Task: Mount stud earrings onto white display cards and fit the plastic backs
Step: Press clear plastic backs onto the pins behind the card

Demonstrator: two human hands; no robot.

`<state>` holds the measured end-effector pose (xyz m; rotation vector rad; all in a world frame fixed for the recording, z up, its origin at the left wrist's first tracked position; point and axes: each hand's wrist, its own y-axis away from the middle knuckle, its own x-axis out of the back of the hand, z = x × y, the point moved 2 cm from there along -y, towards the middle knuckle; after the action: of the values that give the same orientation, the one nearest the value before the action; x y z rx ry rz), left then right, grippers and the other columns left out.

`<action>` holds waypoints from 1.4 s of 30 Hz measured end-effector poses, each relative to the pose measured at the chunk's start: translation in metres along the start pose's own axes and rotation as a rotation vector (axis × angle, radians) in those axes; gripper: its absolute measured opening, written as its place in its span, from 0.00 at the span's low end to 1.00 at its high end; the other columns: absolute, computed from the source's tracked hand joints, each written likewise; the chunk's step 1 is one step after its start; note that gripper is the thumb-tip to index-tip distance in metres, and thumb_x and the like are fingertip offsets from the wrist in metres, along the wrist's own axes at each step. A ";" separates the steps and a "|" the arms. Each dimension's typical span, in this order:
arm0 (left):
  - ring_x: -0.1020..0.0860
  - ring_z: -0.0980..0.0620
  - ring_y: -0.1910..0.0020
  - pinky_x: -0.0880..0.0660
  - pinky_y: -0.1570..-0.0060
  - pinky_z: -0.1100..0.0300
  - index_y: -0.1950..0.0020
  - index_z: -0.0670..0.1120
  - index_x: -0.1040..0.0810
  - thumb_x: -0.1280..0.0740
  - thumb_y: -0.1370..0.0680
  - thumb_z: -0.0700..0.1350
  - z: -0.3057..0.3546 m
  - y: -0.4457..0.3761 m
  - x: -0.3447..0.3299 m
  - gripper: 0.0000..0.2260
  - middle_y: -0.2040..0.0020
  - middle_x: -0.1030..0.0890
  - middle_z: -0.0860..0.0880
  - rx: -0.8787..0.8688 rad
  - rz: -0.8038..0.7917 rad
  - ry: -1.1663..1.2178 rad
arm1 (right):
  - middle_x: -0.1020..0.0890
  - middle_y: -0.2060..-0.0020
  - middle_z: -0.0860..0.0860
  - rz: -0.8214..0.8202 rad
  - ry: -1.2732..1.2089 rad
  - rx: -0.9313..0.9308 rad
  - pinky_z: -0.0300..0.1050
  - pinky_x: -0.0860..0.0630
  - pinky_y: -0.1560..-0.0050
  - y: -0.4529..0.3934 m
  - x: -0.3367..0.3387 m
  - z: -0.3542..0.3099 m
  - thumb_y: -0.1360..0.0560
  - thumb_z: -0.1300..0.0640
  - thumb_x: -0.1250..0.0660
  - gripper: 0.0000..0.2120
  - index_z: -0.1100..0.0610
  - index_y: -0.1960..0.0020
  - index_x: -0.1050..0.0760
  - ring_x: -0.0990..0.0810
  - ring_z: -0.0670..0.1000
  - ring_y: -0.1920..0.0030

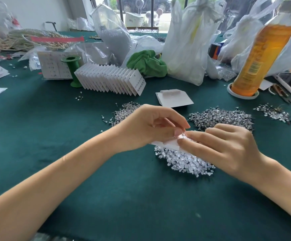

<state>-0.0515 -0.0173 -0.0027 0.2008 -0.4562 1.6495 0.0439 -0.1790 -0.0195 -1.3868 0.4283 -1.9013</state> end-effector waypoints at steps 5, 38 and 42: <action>0.20 0.48 0.57 0.22 0.54 0.50 0.49 0.42 0.19 0.31 0.26 0.34 -0.002 0.000 -0.002 0.08 0.56 0.17 0.45 -0.007 0.016 0.019 | 0.16 0.63 0.55 -0.005 0.000 -0.002 0.44 0.27 0.77 0.000 0.000 0.000 0.27 0.67 0.31 0.06 0.61 0.54 0.16 0.25 0.55 0.76; 0.18 0.55 0.57 0.23 0.50 0.63 0.46 0.39 0.19 0.30 0.27 0.32 -0.002 0.000 -0.005 0.11 0.56 0.16 0.47 -0.078 0.005 -0.165 | 0.16 0.65 0.55 0.017 0.085 0.023 0.42 0.28 0.78 0.003 -0.008 -0.003 0.28 0.65 0.27 0.04 0.58 0.57 0.16 0.26 0.53 0.77; 0.20 0.57 0.58 0.25 0.50 0.65 0.43 0.40 0.20 0.31 0.27 0.30 -0.001 0.000 -0.004 0.14 0.58 0.18 0.48 -0.103 -0.031 -0.184 | 0.16 0.65 0.54 0.055 0.111 0.042 0.41 0.29 0.78 0.005 -0.011 -0.004 0.29 0.66 0.27 0.10 0.55 0.51 0.21 0.27 0.52 0.77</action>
<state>-0.0508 -0.0208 -0.0056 0.2832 -0.6727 1.5790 0.0434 -0.1748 -0.0318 -1.2337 0.4728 -1.9374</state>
